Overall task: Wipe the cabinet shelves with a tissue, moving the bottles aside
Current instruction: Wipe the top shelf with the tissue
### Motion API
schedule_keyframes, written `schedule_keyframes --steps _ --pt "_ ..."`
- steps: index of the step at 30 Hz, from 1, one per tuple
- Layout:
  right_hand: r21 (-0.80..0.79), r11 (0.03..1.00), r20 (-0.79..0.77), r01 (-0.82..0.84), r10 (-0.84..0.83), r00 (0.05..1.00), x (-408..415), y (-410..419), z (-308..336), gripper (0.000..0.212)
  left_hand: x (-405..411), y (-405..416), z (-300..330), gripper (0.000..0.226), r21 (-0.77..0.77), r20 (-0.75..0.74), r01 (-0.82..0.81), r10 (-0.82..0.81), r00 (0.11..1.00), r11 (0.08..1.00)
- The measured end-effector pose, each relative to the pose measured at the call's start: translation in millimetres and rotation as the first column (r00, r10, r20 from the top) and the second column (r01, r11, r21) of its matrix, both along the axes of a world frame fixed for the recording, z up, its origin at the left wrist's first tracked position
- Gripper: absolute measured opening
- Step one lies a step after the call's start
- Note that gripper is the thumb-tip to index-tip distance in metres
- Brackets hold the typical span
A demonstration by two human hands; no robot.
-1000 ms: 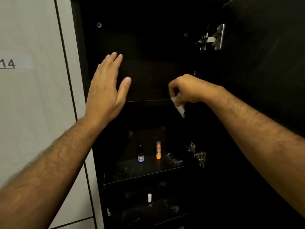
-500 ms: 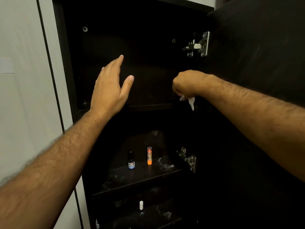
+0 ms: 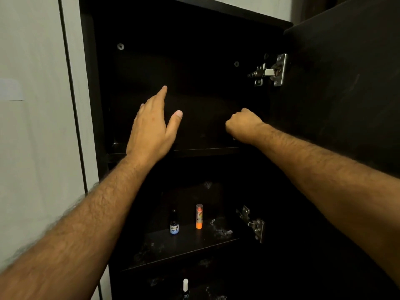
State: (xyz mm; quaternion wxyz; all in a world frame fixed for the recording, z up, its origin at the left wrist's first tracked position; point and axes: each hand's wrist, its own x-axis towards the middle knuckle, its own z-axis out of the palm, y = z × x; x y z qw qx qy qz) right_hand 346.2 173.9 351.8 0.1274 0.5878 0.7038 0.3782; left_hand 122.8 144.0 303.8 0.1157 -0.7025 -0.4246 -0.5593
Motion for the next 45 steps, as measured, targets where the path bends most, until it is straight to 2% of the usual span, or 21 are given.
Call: schedule_keyframes --steps 3,6,8,13,17,21,23,25,28,33,36,39,41,45 --pt "-0.068 0.995 0.036 0.069 -0.066 0.997 -5 1 4 0.004 1 2 -1 0.063 -0.008 -0.005 -0.014 0.014 1.000 1.000" --pt "-0.112 0.991 0.018 0.074 -0.073 0.997 -7 -4 7 0.009 -1 2 -1 0.063 -0.015 0.002 -0.020 0.020 1.000 1.000" --pt "-0.118 0.991 -0.027 0.069 -0.073 0.997 -10 -11 6 0.008 -2 2 -1 0.062 -0.019 -0.003 -0.026 0.026 1.000 0.999" --pt "-0.118 0.990 -0.202 0.082 -0.105 0.974 -16 -30 5 0.022 -1 0 -2 0.059 -0.024 -0.005 -0.034 0.034 0.999 0.999" --pt "-0.101 0.991 -0.281 0.090 -0.115 0.953 -16 -52 5 0.009 -2 -3 -2 0.056 -0.011 -0.002 -0.013 0.013 1.000 1.000" --pt "-0.035 0.999 -0.472 -0.028 0.008 0.881 -9 -78 6 0.005 -2 -11 -3 0.050 0.036 0.013 0.034 -0.035 0.999 0.999" --pt "0.074 0.993 -0.563 -0.097 0.122 0.817 -5 -84 2 0.014 -3 -16 -5 0.048 0.065 0.023 0.058 -0.059 0.998 0.996" --pt "0.143 0.984 -0.603 -0.102 0.168 0.780 -4 -86 -10 0.020 -5 -23 -10 0.045 0.088 0.028 0.076 -0.079 0.996 0.993" --pt "0.170 0.982 -0.650 -0.082 0.174 0.740 -6 -82 -33 0.019 -8 -34 -18 0.043 0.114 0.024 0.084 -0.088 0.996 0.990" --pt "0.333 0.935 -0.794 -0.120 0.347 0.500 -12 -75 -47 0.013 -18 -48 -31 0.041 0.124 0.004 0.075 -0.076 0.997 0.989" --pt "0.453 0.887 -0.774 -0.084 0.438 0.458 -18 -77 -64 0.018 -23 -57 -43 0.039 0.098 -0.020 0.056 -0.054 0.998 0.994" --pt "0.477 0.877 -0.790 -0.061 0.459 0.406 -25 -82 -88 0.015 -27 -65 -60 0.037 0.063 -0.032 0.042 -0.041 0.999 0.997" --pt "0.463 0.882 -0.835 -0.088 0.467 0.291 -32 -86 -103 0.013 -29 -70 -74 0.035 0.047 -0.032 0.041 -0.040 0.999 0.998" --pt "0.377 0.901 -0.924 -0.215 0.383 -0.016 -52 -94 -145 0.015 -32 -81 -108 0.026 0.034 -0.006 0.045 -0.045 0.999 0.998"
